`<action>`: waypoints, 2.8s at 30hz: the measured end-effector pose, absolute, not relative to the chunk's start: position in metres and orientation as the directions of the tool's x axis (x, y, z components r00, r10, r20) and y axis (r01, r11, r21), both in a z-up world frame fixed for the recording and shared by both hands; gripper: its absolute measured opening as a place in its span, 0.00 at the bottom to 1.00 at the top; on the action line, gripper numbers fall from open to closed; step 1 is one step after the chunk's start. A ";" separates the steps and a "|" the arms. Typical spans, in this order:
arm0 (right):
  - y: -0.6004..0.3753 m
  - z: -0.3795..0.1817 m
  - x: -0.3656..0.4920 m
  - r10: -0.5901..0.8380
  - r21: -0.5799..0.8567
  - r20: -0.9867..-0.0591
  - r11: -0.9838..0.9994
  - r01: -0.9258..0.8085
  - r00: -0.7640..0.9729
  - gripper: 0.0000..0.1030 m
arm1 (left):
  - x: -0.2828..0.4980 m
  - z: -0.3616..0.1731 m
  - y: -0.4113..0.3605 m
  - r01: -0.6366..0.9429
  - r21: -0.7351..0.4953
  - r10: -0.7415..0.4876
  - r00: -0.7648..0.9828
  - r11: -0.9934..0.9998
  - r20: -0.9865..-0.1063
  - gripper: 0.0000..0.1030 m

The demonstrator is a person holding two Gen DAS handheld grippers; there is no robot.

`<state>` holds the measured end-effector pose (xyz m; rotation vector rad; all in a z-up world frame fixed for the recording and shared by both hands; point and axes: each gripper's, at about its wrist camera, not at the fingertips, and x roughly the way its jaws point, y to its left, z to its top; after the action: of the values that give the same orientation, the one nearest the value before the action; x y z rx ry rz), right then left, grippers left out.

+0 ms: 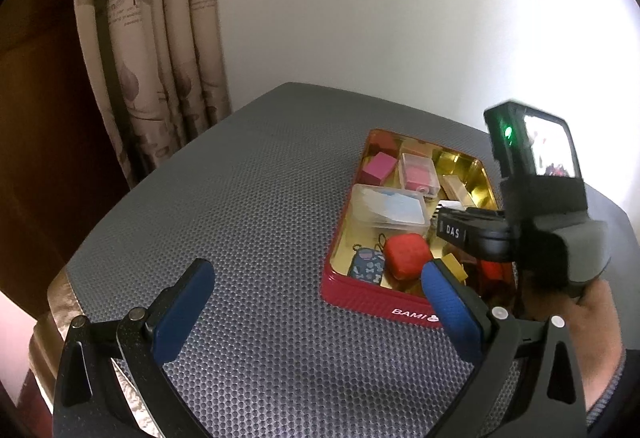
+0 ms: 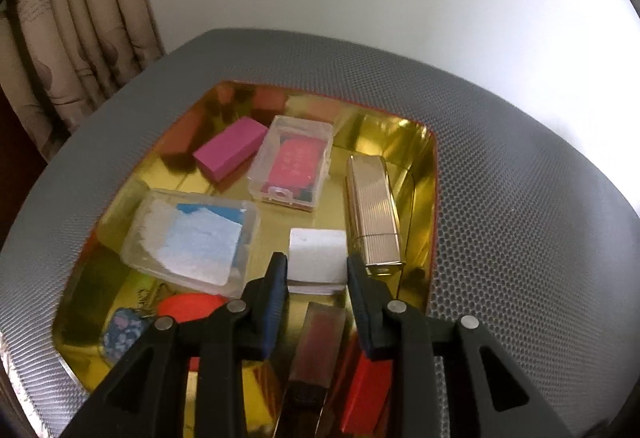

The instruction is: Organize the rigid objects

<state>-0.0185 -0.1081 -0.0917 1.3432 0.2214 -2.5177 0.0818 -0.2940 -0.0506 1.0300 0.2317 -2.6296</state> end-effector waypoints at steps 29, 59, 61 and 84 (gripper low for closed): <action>0.038 0.012 0.078 -0.144 0.018 -0.655 -0.984 0.175 -0.742 0.54 | 0.053 -0.047 -0.194 0.234 0.113 -0.250 -0.721 -0.966 -0.646 1.00; 0.104 0.025 0.103 -0.172 0.093 -0.612 -0.985 0.145 -0.772 0.58 | 0.023 -0.041 -0.177 0.315 0.086 -0.296 -0.715 -0.945 -0.633 1.00; 0.104 0.023 0.102 -0.168 0.089 -0.614 -0.986 0.144 -0.771 0.58 | 0.019 -0.043 -0.177 0.314 0.081 -0.291 -0.710 -0.946 -0.641 1.00; 0.097 0.014 0.102 -0.155 0.061 -0.634 -0.987 0.151 -0.758 0.58 | 0.013 -0.062 -0.185 0.312 0.081 -0.277 -0.661 -0.947 -0.697 1.00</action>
<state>0.1017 0.0973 0.0140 1.0105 -0.0092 -2.8014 0.0128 -0.1847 -0.0620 1.0807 0.0650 -2.6005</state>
